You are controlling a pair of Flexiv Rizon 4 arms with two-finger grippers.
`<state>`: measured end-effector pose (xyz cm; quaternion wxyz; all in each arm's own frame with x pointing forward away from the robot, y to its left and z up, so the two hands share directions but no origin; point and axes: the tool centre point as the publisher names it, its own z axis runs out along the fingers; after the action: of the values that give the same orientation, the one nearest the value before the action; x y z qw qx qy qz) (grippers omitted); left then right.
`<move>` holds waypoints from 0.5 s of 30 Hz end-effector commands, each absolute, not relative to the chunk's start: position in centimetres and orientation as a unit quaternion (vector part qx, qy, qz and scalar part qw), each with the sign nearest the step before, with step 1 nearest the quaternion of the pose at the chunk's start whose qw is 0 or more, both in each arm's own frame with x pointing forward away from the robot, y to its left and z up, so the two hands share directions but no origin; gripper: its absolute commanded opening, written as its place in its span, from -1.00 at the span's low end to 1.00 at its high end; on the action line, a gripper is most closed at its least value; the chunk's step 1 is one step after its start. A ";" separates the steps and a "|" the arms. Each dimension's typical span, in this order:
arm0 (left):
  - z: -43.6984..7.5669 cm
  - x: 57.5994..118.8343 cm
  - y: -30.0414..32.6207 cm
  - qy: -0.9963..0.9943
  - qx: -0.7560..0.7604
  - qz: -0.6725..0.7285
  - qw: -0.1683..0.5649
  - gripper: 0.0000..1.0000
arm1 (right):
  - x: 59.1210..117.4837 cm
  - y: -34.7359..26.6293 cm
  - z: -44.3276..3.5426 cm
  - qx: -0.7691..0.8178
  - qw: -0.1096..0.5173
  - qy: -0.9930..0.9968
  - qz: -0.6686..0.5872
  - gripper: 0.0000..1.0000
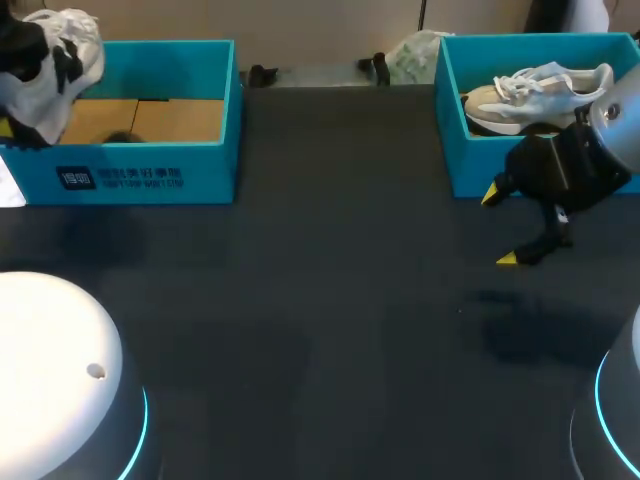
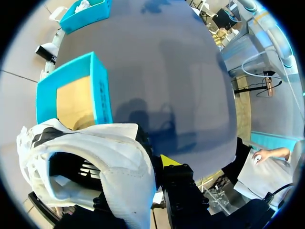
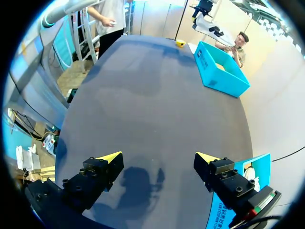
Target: Take the shoe out of the shoebox, open the shoe tongue, remove and reinsert the insole, then place the shoe into the shoebox
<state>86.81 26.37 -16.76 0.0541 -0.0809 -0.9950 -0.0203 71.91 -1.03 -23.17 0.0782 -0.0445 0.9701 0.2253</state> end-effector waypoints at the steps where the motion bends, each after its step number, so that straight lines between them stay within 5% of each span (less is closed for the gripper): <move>1: -16.9 87.6 28.5 -0.995 -0.080 -0.015 0.055 -1.00 | 71.9 -0.9 -23.3 -0.044 0.079 0.970 0.224 1.00; 15: -18.8 94.0 32.9 -0.998 -0.033 -0.009 0.046 -1.00 | 71.9 -0.9 -23.3 -0.044 0.079 0.970 0.224 1.00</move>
<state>92.01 32.56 -18.49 0.0313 -0.0354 -0.9988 -0.0142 71.91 -1.03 -23.17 0.0782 -0.0445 0.9701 0.2253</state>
